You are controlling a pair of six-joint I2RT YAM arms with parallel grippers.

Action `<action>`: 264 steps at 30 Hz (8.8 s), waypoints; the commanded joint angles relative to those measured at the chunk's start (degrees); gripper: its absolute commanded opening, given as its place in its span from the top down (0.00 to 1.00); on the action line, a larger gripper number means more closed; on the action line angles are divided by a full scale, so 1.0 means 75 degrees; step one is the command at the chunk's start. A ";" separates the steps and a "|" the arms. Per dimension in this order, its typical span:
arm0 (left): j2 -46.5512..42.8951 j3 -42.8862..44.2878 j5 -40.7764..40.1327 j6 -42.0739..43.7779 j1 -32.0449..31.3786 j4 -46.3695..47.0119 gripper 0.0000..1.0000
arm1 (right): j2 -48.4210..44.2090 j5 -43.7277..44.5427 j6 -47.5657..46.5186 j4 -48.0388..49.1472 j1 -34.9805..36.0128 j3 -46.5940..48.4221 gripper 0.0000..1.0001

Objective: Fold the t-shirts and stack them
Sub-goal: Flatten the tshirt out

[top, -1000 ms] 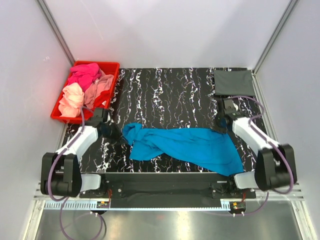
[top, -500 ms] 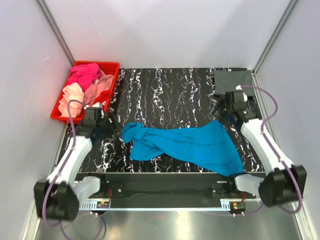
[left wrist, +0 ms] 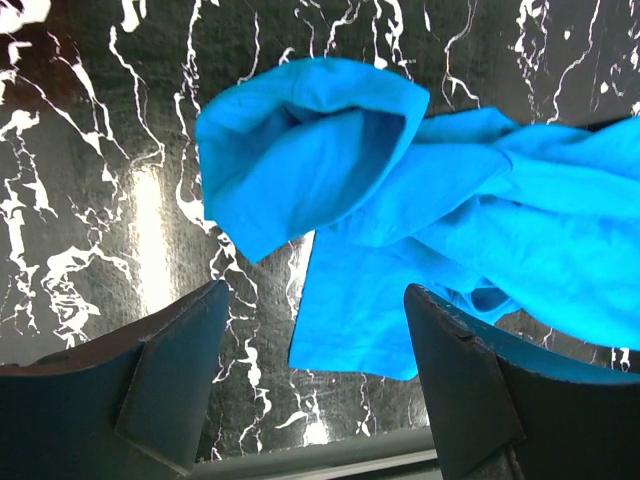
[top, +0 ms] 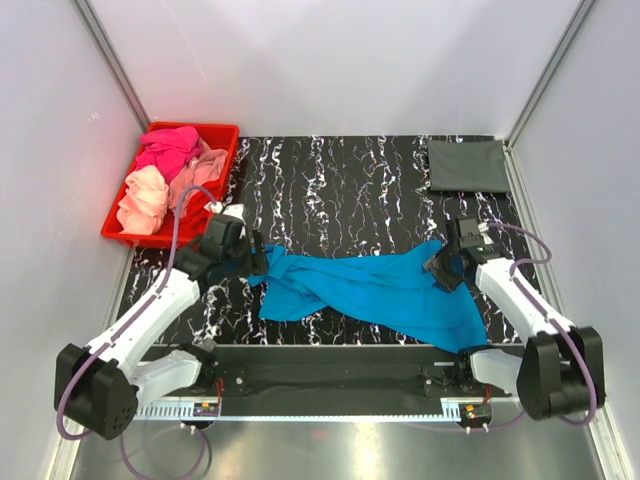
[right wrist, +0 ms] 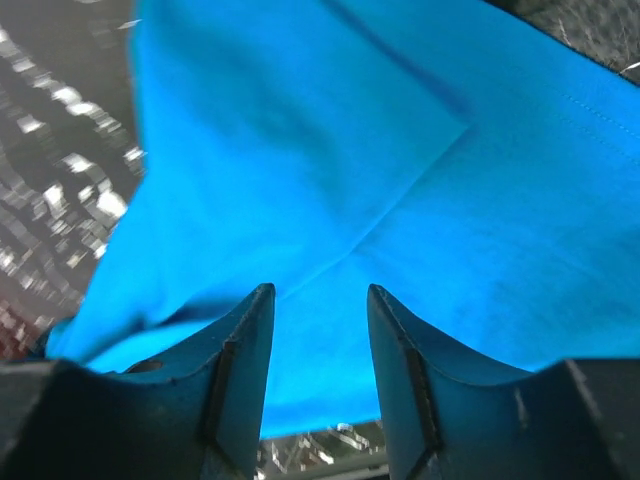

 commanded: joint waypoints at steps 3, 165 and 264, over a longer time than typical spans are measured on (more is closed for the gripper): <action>-0.0359 -0.0002 0.0069 0.0149 -0.0082 0.0153 0.23 | 0.0382 0.0851 0.0642 0.0811 -0.0208 -0.0490 0.51; -0.0440 1.1259 -0.0041 -0.1219 0.0140 -0.0937 1.00 | -0.1574 -0.0788 -0.0846 -0.1014 -0.1791 1.0418 1.00; -0.0174 0.5015 0.0702 0.0231 0.1980 0.2913 1.00 | -0.2303 -0.0552 -0.2768 0.1134 -0.2201 0.4669 1.00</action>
